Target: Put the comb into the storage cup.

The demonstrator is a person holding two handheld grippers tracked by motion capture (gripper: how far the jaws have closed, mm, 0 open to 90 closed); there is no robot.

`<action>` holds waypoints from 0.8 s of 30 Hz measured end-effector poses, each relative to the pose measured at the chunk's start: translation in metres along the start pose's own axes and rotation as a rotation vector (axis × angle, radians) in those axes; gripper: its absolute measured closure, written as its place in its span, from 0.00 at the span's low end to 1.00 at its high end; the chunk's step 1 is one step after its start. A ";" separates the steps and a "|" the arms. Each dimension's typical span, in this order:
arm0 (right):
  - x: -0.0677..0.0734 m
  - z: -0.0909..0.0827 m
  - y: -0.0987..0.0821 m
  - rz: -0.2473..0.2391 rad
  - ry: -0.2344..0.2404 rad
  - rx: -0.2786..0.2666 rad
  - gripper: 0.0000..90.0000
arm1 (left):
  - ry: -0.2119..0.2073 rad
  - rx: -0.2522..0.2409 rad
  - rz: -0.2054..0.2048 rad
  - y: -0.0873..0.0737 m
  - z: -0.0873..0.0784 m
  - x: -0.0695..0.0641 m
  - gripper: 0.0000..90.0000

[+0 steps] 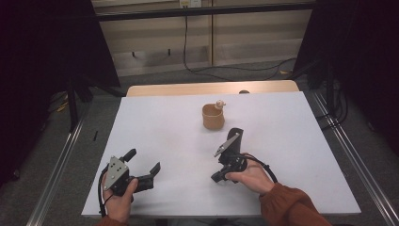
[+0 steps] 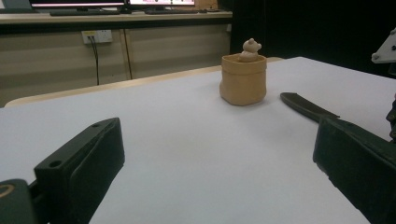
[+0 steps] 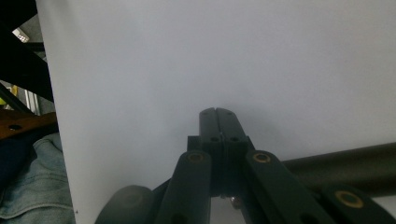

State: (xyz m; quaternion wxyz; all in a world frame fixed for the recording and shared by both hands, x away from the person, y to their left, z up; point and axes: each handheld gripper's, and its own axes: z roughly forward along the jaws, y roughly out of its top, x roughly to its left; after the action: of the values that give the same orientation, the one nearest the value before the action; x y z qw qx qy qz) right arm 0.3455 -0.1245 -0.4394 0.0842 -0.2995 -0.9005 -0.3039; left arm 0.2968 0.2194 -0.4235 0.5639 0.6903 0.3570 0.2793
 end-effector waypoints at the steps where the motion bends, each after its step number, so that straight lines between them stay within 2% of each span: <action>1: 0.000 0.000 -0.001 -0.001 0.000 -0.001 1.00 | 0.000 0.000 0.000 0.000 0.000 0.000 0.02; 24: -0.004 -0.014 -0.021 0.032 -0.007 -0.012 1.00 | 0.004 0.007 0.007 0.000 0.000 0.000 0.02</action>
State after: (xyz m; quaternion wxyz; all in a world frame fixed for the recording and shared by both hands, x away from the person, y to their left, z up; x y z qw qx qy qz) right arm 0.3360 -0.1482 -0.4404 0.0844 -0.3154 -0.8941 -0.3067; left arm 0.2969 0.2198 -0.4239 0.5597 0.6932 0.3565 0.2813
